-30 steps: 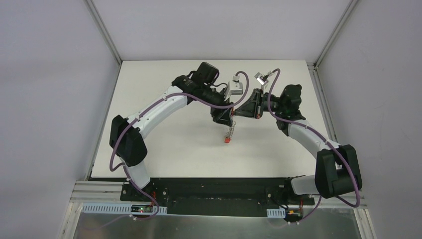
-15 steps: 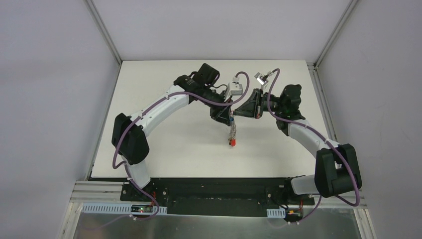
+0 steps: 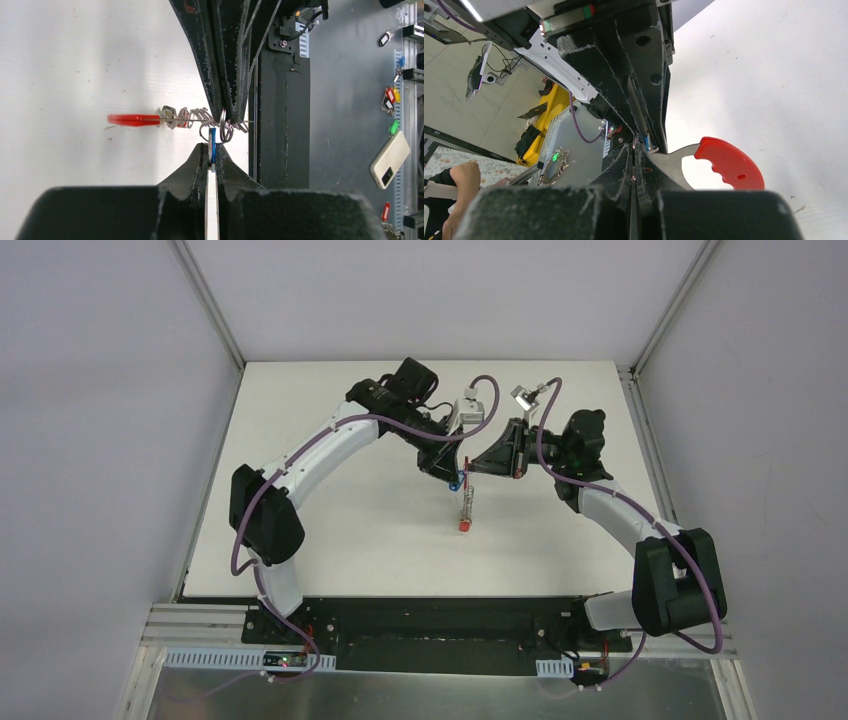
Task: Put the keys on the keyring
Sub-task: Adjust the key on the keyring.
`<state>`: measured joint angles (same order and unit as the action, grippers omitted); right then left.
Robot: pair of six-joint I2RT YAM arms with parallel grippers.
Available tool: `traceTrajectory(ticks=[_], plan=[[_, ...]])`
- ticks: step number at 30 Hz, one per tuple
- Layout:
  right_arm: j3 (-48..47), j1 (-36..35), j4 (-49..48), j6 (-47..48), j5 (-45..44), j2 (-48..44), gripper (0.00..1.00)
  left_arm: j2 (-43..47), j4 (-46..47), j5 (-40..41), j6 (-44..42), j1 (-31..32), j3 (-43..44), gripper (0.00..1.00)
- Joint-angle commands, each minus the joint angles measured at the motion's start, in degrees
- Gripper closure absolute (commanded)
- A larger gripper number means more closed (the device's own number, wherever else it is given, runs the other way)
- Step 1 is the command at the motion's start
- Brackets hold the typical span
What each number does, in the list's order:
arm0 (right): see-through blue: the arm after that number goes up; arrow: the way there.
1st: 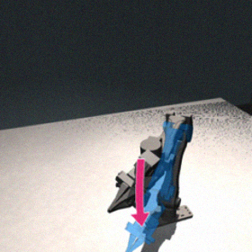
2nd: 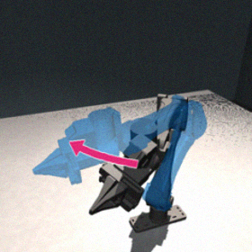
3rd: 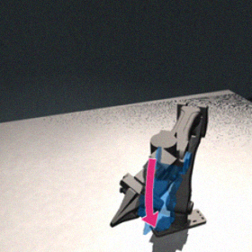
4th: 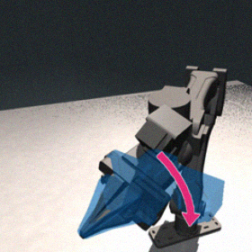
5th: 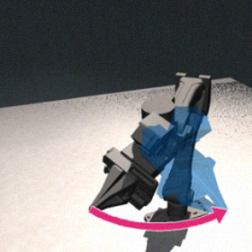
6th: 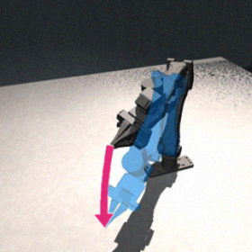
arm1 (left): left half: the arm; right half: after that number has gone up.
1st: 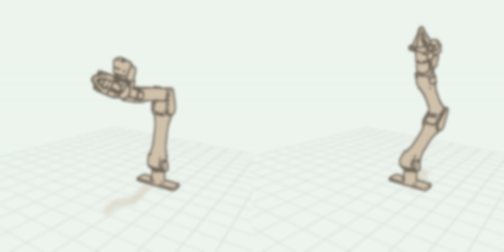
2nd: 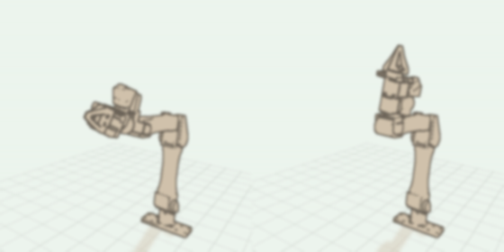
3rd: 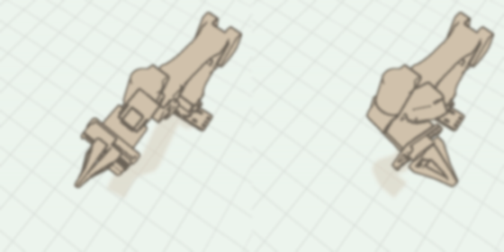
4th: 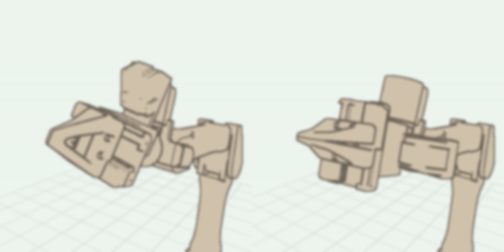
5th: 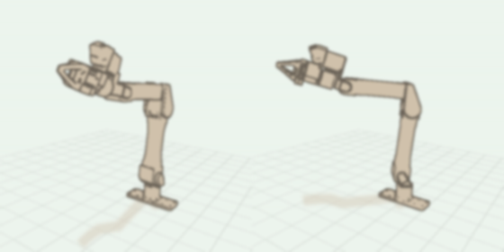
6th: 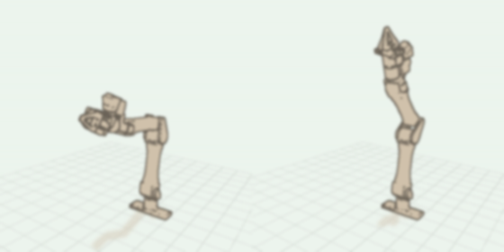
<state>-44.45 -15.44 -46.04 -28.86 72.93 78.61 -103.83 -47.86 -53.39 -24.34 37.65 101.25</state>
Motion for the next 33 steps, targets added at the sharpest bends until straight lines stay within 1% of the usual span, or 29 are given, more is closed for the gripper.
traceTrajectory(ticks=[1,6,11,19,24,30,33], plan=[[-2.2,0.2,-2.5,1.0,1.2,0.0,1.0,-1.0,-3.2,-2.7,-1.5,-0.2,2.3,1.0],[-2.3,0.3,-2.1,1.3,1.0,0.1,1.0,-1.0,-4.3,-1.9,-1.8,-0.2,2.4,1.0],[-2.4,0.2,-1.5,1.5,0.4,0.3,1.0,-0.9,-3.9,-0.4,-0.2,0.4,2.5,1.0],[-2.7,0.2,3.7,5.4,-2.2,-0.7,1.0,-1.2,-3.4,2.3,1.6,2.5,4.2,1.0],[-2.4,-0.1,5.3,6.6,-3.8,-1.4,1.0,-1.7,-3.3,2.9,2.7,2.9,5.1,1.0],[-1.9,-0.3,5.4,6.7,-4.6,-2.1,1.0,-2.5,-3.6,2.9,3.1,3.0,6.1,1.0],[-1.0,-0.5,3.9,6.1,-5.2,-2.4,1.0,-2.8,-3.5,2.3,3.4,3.0,6.2,1.0]])
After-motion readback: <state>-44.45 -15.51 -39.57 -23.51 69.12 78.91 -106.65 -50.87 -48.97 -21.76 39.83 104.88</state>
